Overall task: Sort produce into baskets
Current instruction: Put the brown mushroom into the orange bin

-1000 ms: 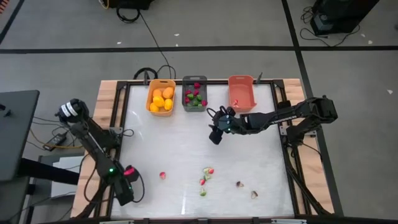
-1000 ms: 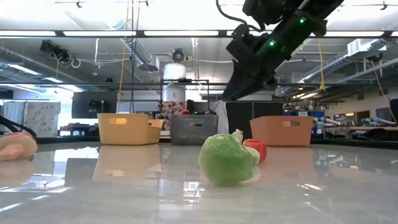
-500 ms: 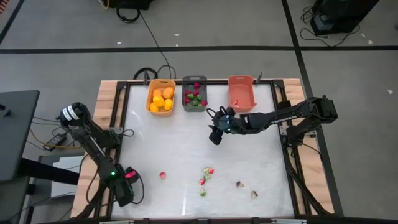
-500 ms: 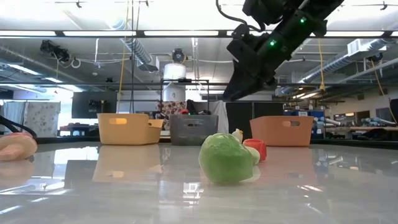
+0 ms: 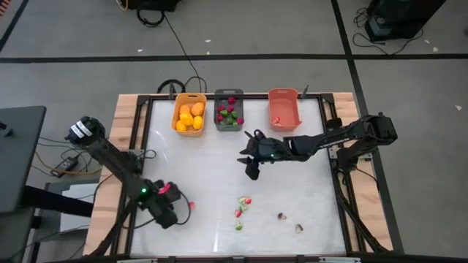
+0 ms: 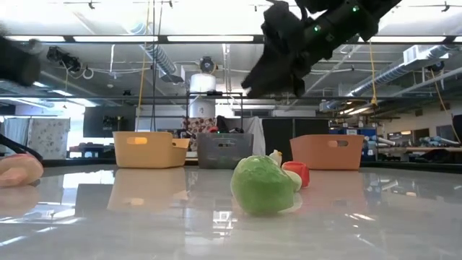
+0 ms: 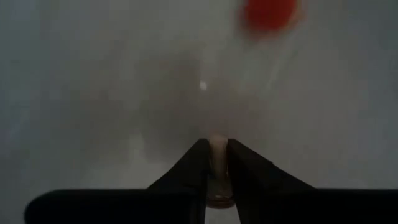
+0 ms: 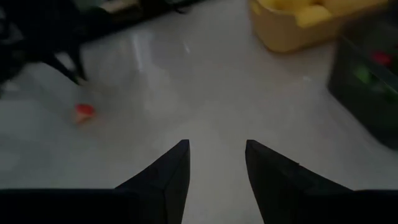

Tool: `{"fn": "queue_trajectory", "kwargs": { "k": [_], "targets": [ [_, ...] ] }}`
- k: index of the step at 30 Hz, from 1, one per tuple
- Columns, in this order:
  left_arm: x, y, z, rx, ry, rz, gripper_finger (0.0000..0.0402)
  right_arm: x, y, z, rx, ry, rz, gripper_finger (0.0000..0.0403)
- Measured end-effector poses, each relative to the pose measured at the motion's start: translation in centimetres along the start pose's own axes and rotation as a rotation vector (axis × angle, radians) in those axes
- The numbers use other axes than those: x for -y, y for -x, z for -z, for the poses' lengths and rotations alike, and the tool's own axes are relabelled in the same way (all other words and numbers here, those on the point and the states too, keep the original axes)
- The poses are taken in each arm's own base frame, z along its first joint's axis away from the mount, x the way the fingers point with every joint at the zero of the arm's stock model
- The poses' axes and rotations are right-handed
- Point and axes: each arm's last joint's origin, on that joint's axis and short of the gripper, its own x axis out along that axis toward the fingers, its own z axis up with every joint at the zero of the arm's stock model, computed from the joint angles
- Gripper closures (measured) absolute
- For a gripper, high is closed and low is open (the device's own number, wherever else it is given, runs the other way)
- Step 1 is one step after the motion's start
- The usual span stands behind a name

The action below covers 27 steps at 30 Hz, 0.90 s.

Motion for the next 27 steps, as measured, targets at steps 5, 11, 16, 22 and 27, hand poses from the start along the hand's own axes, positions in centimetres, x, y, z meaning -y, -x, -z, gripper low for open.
{"fn": "queue_trajectory", "kwargs": {
  "k": [5,11,16,22,27],
  "targets": [
    [0.5,1.0,-3.2,0.215,-0.094,-0.034,0.034,-1.3,0.2,0.2,0.0,0.183,-0.108,0.0236],
    [1.0,2.4,-7.7,0.589,-0.238,-0.151,0.034,-2.6,0.5,0.5,0.04,0.24,-0.103,0.0236],
    [1.4,3.6,-11.2,0.877,-0.287,-0.22,0.034,-2.8,0.6,0.3,0.057,0.107,-0.112,0.0236],
    [1.5,5.8,-14.6,1.14,-0.118,-0.161,0.034,-3.9,0.9,0.2,0.138,0.073,-0.062,0.0236],
    [1.1,7.3,-16.3,1.275,0.0,-0.089,0.0339,-4.8,1.4,-0.2,0.265,0.082,0.009,0.0233]
  ]
}}
